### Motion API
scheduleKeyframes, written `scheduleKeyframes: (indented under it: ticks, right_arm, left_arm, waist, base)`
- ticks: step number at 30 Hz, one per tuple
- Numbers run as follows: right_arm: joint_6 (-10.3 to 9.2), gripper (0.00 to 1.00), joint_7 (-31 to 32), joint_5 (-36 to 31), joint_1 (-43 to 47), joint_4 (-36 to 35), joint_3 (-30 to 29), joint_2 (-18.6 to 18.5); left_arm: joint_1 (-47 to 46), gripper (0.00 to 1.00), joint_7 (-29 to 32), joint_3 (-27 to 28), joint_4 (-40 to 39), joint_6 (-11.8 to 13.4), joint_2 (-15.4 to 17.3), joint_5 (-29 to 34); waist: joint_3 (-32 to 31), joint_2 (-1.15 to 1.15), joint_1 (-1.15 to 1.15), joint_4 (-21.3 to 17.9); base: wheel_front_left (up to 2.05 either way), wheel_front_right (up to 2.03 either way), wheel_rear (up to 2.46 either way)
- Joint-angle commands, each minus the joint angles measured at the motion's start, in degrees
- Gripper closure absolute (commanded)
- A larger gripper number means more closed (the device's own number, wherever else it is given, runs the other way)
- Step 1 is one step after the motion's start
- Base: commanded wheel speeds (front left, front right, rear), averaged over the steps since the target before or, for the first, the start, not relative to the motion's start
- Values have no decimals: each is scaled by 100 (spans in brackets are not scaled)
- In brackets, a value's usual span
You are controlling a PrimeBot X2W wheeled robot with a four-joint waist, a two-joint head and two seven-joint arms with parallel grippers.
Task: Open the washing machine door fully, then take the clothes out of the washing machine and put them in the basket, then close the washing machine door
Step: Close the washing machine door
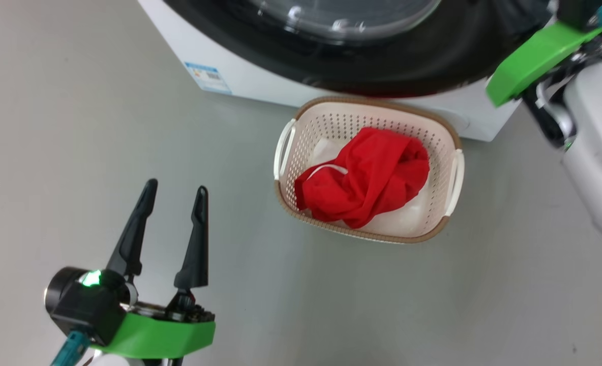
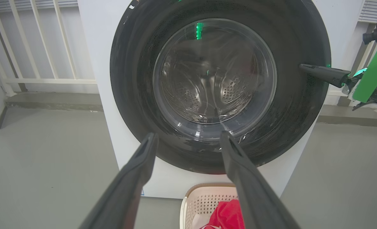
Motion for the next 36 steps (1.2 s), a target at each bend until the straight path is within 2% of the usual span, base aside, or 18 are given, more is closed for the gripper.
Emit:
scheduleKeyframes:
  ticks: [1,9,12,16,17,18,19,26,33,36]
  right_arm:
    - [-6,100,-34,33,-117,-60,-78,-8]
    - [-6,100,-34,-648,-232,-232,-1137,143]
    - [-6,100,-34,-751,-119,-250,-1239,290]
    - [-6,100,-34,-469,79,-464,-1171,417]
    - [-6,92,-34,-409,133,-543,-1169,414]
    - [-6,66,-34,-363,195,-638,-1178,415]
    - [-6,0,-34,-332,268,-733,-1188,420]
    - [-6,0,-35,-342,865,-1346,-1259,442]
    - [-6,0,-35,-581,1919,-2012,-1715,584]
    - [-6,0,-35,-845,2380,-2251,-1740,633]
  left_arm:
    - [-151,0,-45,164,-119,40,67,-75]
    - [-381,0,-45,97,-18,58,66,-210]
    - [-428,0,-45,84,69,53,66,-226]
    - [-522,0,-45,55,131,62,66,-200]
    - [-538,0,-45,54,138,76,66,-208]
    - [-547,0,-45,61,148,92,66,-222]
    - [-552,0,-45,69,166,104,66,-253]
    - [-603,0,-45,134,347,98,66,-374]
    - [-574,0,-45,297,441,-105,66,-372]
    - [-491,0,-45,421,519,-153,66,-342]
  waist:
    - [148,0,0,93]
    - [278,0,0,69]
    - [228,0,0,67]
    - [155,0,0,49]
    - [136,0,0,25]
    - [119,0,0,-8]
    - [101,0,0,-49]
    - [-69,0,0,-402]
    - [-463,0,0,-898]
    - [-624,0,0,-1139]
  base:
    - [0,0,0]
    - [0,0,0]
    - [0,0,0]
    - [0,0,0]
    - [0,0,0]
    - [0,0,0]
    - [0,0,0]
    - [0,0,0]
    - [0,0,0]
    - [0,0,0]
